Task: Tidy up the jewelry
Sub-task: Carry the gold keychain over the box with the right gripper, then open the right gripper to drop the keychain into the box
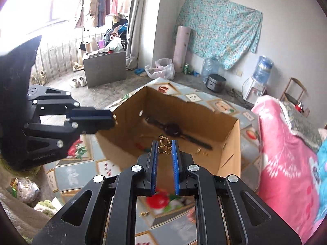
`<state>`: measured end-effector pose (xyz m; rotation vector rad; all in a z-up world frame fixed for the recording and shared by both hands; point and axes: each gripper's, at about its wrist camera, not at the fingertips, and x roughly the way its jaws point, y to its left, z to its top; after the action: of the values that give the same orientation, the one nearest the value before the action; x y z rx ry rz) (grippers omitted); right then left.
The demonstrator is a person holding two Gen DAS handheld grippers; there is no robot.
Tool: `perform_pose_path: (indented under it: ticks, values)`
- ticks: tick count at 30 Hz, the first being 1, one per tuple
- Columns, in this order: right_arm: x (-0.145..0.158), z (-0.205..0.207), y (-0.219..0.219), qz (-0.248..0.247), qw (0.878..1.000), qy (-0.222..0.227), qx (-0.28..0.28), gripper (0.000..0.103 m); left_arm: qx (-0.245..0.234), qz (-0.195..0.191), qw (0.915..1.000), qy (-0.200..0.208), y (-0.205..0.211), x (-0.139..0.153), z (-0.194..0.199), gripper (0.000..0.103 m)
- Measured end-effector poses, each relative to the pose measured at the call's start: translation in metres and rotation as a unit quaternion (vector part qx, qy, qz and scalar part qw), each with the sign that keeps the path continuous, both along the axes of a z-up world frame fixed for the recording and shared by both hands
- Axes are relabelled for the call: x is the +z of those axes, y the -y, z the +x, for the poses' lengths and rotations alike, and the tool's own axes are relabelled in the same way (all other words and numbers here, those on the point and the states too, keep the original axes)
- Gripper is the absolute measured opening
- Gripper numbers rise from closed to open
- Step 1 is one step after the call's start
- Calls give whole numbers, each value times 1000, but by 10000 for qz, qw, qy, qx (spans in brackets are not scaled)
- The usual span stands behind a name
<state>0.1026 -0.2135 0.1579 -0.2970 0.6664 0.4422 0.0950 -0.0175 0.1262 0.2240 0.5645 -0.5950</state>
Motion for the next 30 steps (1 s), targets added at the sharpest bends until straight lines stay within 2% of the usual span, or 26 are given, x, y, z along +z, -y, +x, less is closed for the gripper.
perform_pose_path:
  ticks: [2, 4, 5, 8, 11, 13, 18, 21, 23, 26, 30]
  values:
    - [-3, 27, 7, 82, 9995, -298, 102, 11, -139, -4, 9989, -452, 9, -6, 28, 8]
    - [-13, 68, 13, 220, 9950, -944, 239, 11, -324, -69, 9951, -933, 21, -16, 52, 8]
    - [-20, 82, 10, 279, 9920, -1197, 278, 11, -431, -79, 9911, -1258, 30, -24, 68, 8]
    - [-51, 139, 6, 342, 9750, -2170, 320, 11, -437, 32, 9812, -1882, 49, -47, 104, 8]
    - [-79, 172, 1, 191, 9597, -2791, 258, 11, -394, -23, 9657, -2567, 60, -66, 132, 8]
    - [-95, 191, -3, 130, 9505, -3096, 226, 11, -347, 64, 9588, -2819, 69, -80, 140, 8]
    - [-111, 212, -9, -103, 9458, -3245, 97, 11, -273, 184, 9468, -3201, 81, -95, 154, 8]
    - [-115, 220, -9, -124, 9450, -3269, 34, 12, -193, -33, 9414, -3367, 84, -98, 162, 9]
    - [-119, 226, -5, -76, 9449, -3272, -21, 15, -233, -211, 9349, -3535, 85, -100, 165, 9]
    - [-118, 227, 1, 30, 9456, -3252, -66, 16, -185, -412, 9335, -3558, 83, -100, 166, 18]
    - [-111, 227, 8, 125, 9484, -3166, -116, 17, -113, -603, 9332, -3541, 74, -95, 165, 18]
